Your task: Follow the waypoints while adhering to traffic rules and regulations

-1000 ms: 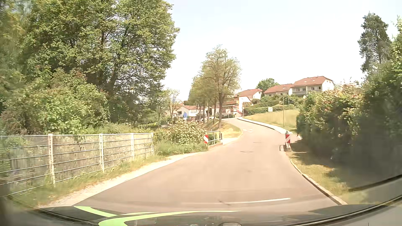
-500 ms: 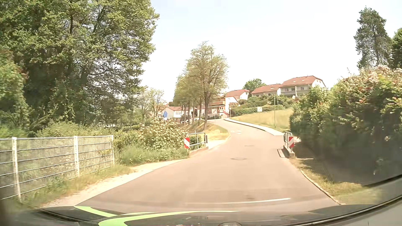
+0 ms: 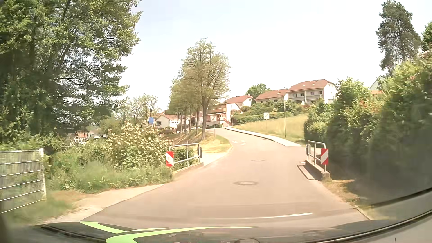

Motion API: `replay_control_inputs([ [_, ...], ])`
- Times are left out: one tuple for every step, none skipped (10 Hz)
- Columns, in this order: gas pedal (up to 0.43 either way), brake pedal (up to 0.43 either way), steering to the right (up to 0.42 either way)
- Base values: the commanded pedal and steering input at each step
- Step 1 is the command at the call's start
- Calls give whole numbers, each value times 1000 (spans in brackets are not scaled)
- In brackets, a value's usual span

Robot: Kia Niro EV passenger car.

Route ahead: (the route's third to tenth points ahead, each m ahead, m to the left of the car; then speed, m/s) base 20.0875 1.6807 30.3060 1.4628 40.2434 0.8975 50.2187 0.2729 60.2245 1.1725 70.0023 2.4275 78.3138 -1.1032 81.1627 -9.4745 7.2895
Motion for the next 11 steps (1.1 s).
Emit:
replay_control_inputs([
  [130,0,69],
  [118,0,67],
  [118,0,65],
  [118,0,64],
  [118,0,63],
  [118,0,62],
  [118,0,61],
  [118,0,59],
  [118,0,55],
  [118,0,54],
  [118,0,49],
])
